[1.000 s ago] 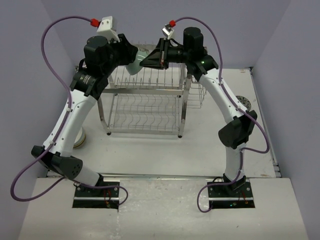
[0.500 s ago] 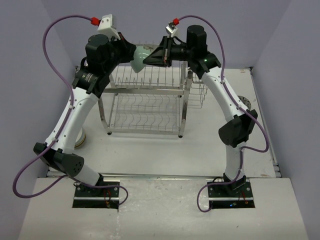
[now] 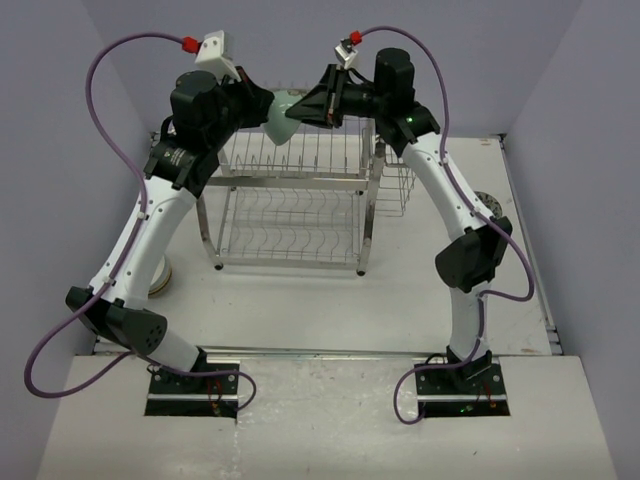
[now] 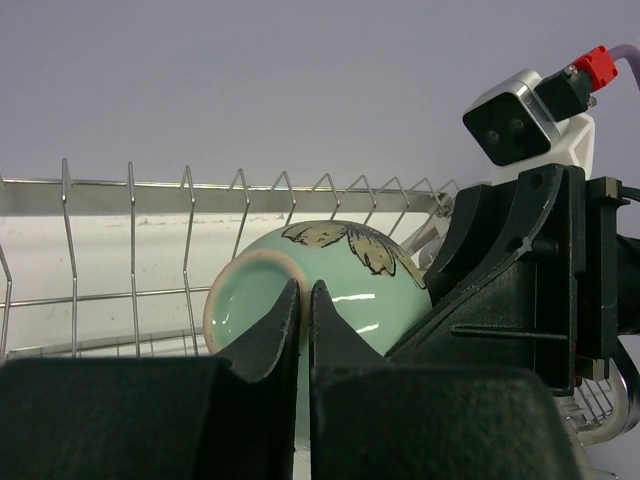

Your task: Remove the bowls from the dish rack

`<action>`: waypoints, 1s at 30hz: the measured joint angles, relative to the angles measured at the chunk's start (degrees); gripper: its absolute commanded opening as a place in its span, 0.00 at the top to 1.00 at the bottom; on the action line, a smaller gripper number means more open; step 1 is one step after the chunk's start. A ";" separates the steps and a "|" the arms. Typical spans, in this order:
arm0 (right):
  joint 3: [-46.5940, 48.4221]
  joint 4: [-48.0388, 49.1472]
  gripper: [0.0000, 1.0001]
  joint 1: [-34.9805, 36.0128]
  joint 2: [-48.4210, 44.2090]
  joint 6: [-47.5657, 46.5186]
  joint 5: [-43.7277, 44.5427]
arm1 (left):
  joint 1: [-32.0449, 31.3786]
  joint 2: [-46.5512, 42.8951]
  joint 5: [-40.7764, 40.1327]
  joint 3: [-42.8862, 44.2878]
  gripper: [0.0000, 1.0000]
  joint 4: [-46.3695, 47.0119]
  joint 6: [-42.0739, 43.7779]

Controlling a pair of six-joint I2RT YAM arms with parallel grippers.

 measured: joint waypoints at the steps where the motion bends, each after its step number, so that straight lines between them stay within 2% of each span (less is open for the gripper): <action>1: 0.22 0.46 0.73 -0.02 0.24 0.33 0.02 | 0.00 0.00 0.11 0.00 1.00 0.07 -0.02; 4: 1.51 1.53 0.76 -0.09 1.38 1.60 -0.24 | 0.09 0.00 0.04 0.00 1.00 0.24 -0.20; 6: 2.14 2.19 0.86 -0.11 1.95 2.51 -0.59 | 0.22 0.00 0.02 0.00 1.00 0.35 -0.24; 8: 2.23 3.52 1.00 -0.09 2.23 3.76 -1.09 | 0.39 -0.02 -0.02 0.00 1.00 0.74 -0.31; 19: 1.99 8.83 1.00 -0.13 2.95 6.08 -2.10 | 0.76 -0.07 -0.35 -0.26 1.00 1.60 -0.39; 20: 1.99 8.92 1.00 -0.13 2.95 6.12 -2.12 | 0.76 -0.07 -0.35 -0.26 0.97 1.64 -0.39; 21: 1.99 8.96 1.00 -0.13 2.95 6.12 -2.16 | 0.76 -0.07 -0.35 -0.26 0.88 1.64 -0.39; 24: 1.99 9.38 1.00 -0.13 2.95 6.19 -2.23 | 0.74 -0.04 -0.07 -0.24 0.69 1.62 -0.48; 30: 2.10 9.90 1.00 -0.20 2.93 6.47 -2.34 | 0.72 1.03 2.62 1.84 0.52 0.44 -1.05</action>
